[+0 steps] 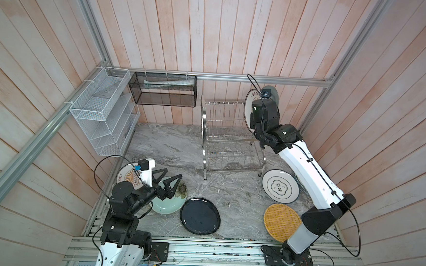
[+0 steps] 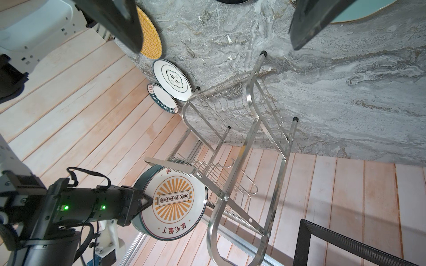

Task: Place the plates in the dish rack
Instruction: 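Lower the sunburst plate into the rack slot beside the teal plate with the right gripper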

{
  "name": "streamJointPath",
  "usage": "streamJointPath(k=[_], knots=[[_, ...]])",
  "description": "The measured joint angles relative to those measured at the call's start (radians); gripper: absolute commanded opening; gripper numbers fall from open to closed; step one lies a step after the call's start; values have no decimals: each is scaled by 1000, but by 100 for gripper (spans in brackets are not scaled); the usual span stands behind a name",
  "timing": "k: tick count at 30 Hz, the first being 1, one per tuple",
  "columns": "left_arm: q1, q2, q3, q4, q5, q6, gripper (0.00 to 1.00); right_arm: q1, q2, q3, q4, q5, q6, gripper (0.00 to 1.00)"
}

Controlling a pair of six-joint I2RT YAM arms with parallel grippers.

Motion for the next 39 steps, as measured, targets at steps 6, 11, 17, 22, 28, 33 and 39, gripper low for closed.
streamJointPath(k=[6,11,17,22,28,33,39], knots=[[0,-2,0,6,0,-2,100,5,-6,-5,-2,2,5,7],[0,-2,0,7,2,-3,100,6,-8,-5,-12,3,16,7],[1,-5,0,8,4,-3,100,13,-8,-5,-17,20,15,7],[1,-5,0,10,4,-3,100,16,-8,-5,-18,27,14,7],[1,-5,0,10,5,-3,100,17,-8,-9,-15,31,15,7],[1,-5,0,10,8,-3,100,18,-9,-10,-14,31,16,7],[1,-5,0,10,15,-3,100,19,5,24,-47,32,27,4]])
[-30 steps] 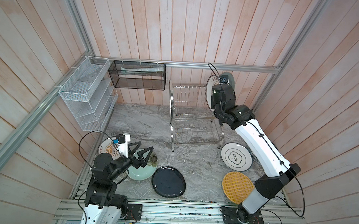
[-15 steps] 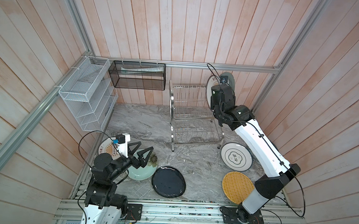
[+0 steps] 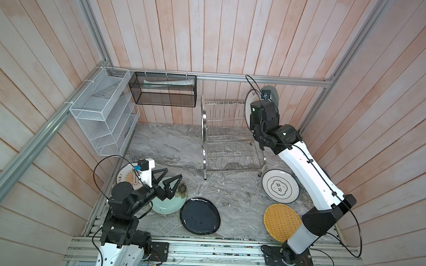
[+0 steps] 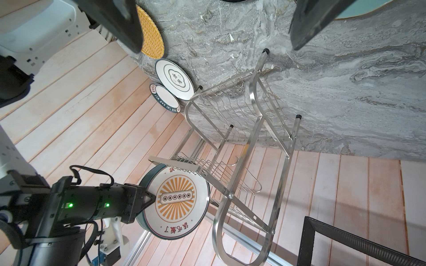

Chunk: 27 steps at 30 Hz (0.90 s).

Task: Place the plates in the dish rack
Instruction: 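Lower the sunburst plate into the rack slot beside the teal plate with the right gripper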

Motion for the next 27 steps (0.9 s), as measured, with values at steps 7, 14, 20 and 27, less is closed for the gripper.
streamJointPath(k=[7,14,20,27], knots=[[0,2,0,4,4,0,100,8,87,135,-88,26,10,0],[0,3,0,4,4,-1,100,22,166,268,-179,64,42,0],[0,5,0,4,4,-4,100,35,183,293,-210,85,69,0],[0,5,0,5,4,-8,100,53,131,191,-188,107,110,5]])
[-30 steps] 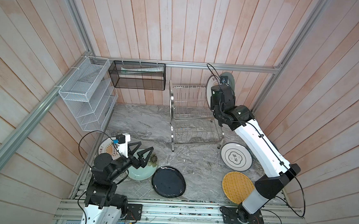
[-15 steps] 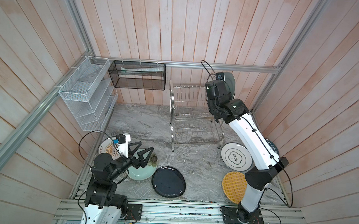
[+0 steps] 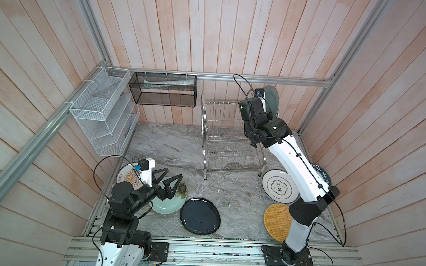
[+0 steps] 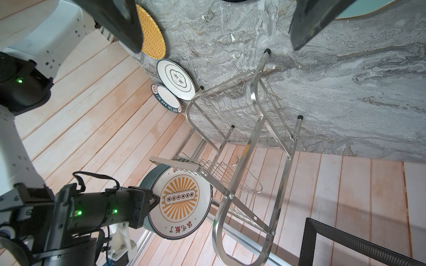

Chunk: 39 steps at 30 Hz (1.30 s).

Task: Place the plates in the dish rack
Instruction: 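Lower the sunburst plate into the rack slot beside the teal plate with the right gripper, then open the right gripper and withdraw it from the rack toward the table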

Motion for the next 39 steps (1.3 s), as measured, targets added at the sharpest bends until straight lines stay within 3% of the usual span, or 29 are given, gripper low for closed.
streamJointPath(k=[12,26,39], knots=[[0,0,0,2,0,0,100,19,-67,-156,59,-76,-13,31],[0,6,0,2,0,0,100,1,-69,-156,60,-113,-40,45],[0,12,0,3,2,-4,100,-24,-103,-157,70,-129,-91,66]])
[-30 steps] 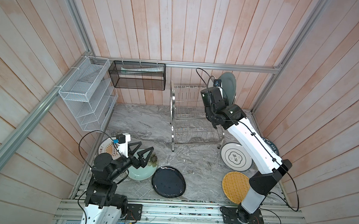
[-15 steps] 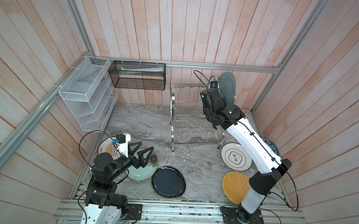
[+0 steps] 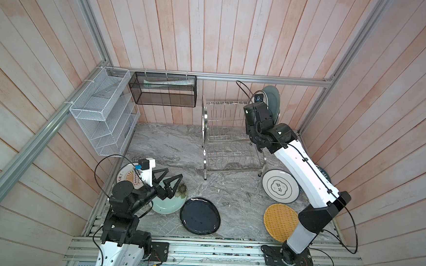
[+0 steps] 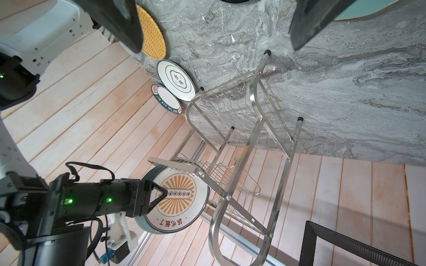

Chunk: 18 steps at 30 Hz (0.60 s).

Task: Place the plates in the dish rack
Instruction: 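Open the right gripper and withdraw it from the rack toward the table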

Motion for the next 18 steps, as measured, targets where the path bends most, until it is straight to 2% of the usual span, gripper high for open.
streamJointPath(k=[12,18], knots=[[0,11,0,0,0,-3,100,3,-37,0,9,-14,-14,73],[0,31,0,-1,-1,-4,100,64,-130,-24,45,-16,-28,80]])
